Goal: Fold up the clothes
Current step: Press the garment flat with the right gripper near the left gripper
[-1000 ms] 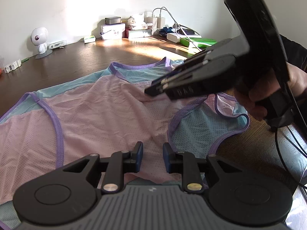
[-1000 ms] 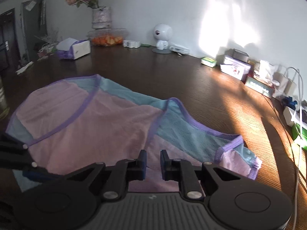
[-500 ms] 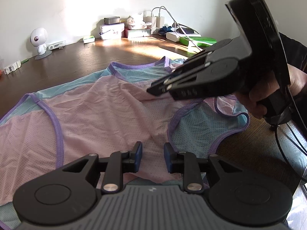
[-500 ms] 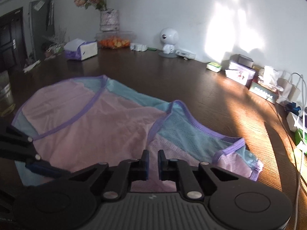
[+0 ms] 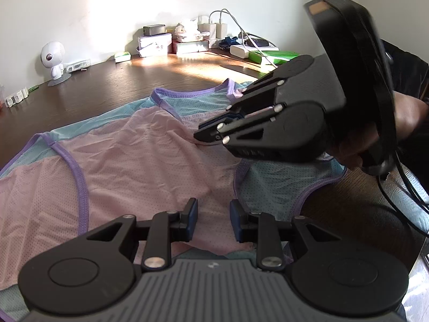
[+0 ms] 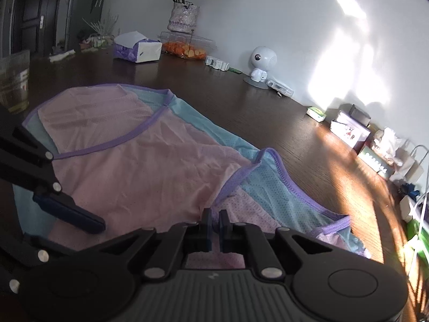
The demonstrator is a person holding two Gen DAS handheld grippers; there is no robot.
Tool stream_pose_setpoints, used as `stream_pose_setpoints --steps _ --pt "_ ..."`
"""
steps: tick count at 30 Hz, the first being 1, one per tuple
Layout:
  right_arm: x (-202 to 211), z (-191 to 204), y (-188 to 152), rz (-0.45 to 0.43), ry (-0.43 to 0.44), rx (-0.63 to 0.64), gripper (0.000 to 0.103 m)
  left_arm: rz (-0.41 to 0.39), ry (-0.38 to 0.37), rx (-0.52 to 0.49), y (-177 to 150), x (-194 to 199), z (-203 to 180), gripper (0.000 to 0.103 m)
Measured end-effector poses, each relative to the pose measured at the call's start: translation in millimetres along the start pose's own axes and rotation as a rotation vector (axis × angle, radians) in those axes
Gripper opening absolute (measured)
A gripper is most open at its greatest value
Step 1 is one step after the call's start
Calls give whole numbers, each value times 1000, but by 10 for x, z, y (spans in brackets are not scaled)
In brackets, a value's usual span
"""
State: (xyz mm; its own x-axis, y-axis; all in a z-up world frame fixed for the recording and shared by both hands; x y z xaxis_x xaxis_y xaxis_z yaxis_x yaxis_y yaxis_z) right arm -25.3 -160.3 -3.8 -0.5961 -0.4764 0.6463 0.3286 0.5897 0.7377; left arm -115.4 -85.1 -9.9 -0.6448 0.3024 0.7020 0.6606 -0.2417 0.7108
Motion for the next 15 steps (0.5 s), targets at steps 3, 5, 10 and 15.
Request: stream_pose_setpoints --steps 3,5,10,15 --pt "-56 -165 20 11 56 -70 14 0 -2 2 -6 5 2 27" --pt "-64 -142 32 18 41 -50 18 0 -4 3 -10 9 5 27" --pt "-57 -42 49 9 26 -34 2 -1 -5 2 -14 11 5 27" --pt "-68 -143 30 13 -46 -80 2 -2 -6 7 -15 11 10 27"
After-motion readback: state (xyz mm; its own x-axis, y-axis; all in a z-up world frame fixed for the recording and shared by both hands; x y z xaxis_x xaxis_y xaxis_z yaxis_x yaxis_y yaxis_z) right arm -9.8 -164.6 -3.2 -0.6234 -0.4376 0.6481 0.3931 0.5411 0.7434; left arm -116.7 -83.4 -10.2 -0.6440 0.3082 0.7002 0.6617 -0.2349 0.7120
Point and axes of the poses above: each gripper's, at about its wrist camera, not at the fingertips, and x roughly against the way its jaws point, z to its left, y to its top, the point moved 3 cm from there along -x, roughly the way its jaws point, and after that the axes turned 3 degrees about -y, right-handed, at the moved point
